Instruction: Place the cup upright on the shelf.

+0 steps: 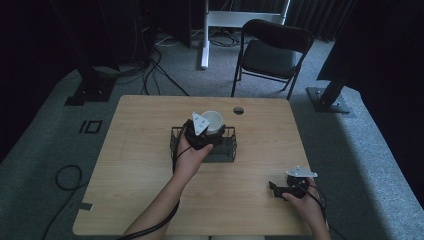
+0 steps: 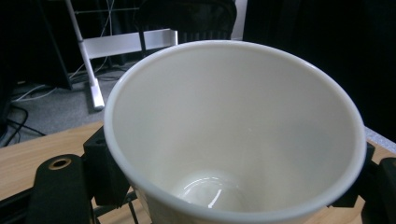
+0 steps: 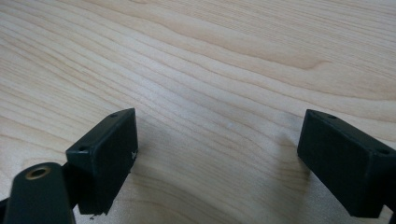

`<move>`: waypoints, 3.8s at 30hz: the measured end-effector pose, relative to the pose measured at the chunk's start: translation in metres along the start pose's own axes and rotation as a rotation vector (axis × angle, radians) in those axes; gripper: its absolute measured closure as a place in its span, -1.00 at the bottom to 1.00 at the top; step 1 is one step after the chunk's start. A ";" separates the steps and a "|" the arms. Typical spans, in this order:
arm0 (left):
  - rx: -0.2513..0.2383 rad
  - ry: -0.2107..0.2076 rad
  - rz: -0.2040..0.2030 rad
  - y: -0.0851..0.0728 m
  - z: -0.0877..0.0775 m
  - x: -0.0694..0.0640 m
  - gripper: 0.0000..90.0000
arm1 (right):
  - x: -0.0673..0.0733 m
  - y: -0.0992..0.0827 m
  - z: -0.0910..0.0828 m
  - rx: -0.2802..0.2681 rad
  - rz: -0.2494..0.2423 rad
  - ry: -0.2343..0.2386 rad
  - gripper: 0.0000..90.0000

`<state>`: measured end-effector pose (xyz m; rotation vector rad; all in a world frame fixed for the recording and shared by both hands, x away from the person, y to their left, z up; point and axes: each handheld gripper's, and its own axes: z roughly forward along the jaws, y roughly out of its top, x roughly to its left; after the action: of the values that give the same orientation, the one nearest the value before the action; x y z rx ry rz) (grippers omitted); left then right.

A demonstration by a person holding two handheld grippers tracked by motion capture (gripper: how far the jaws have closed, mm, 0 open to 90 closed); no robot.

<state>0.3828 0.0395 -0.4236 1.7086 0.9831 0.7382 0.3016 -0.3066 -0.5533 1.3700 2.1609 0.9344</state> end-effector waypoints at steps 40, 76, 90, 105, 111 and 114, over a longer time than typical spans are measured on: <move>0.115 0.035 0.007 -0.048 0.031 0.006 -0.53 | 0.000 0.000 0.000 0.001 0.000 0.000 -0.74; 0.111 0.011 0.005 -0.036 -0.003 0.016 -0.74 | 0.000 0.000 0.000 0.001 0.001 0.000 -0.74; 0.096 -0.015 -0.001 -0.041 -0.025 0.018 -0.74 | 0.000 0.000 0.000 0.001 0.000 0.000 -0.73; 0.092 -0.003 0.014 -0.054 -0.055 0.029 -0.74 | 0.000 0.000 0.000 0.000 0.000 0.000 -0.73; 0.101 0.002 0.019 -0.062 -0.064 0.035 -0.74 | 0.000 0.000 0.000 0.000 0.001 0.000 -0.74; 0.097 0.015 0.022 -0.065 -0.070 0.038 -0.74 | 0.000 0.000 0.000 0.001 0.000 0.000 -0.74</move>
<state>0.3256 0.1155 -0.4616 1.8023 1.0260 0.7290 0.3015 -0.3066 -0.5532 1.3703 2.1614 0.9340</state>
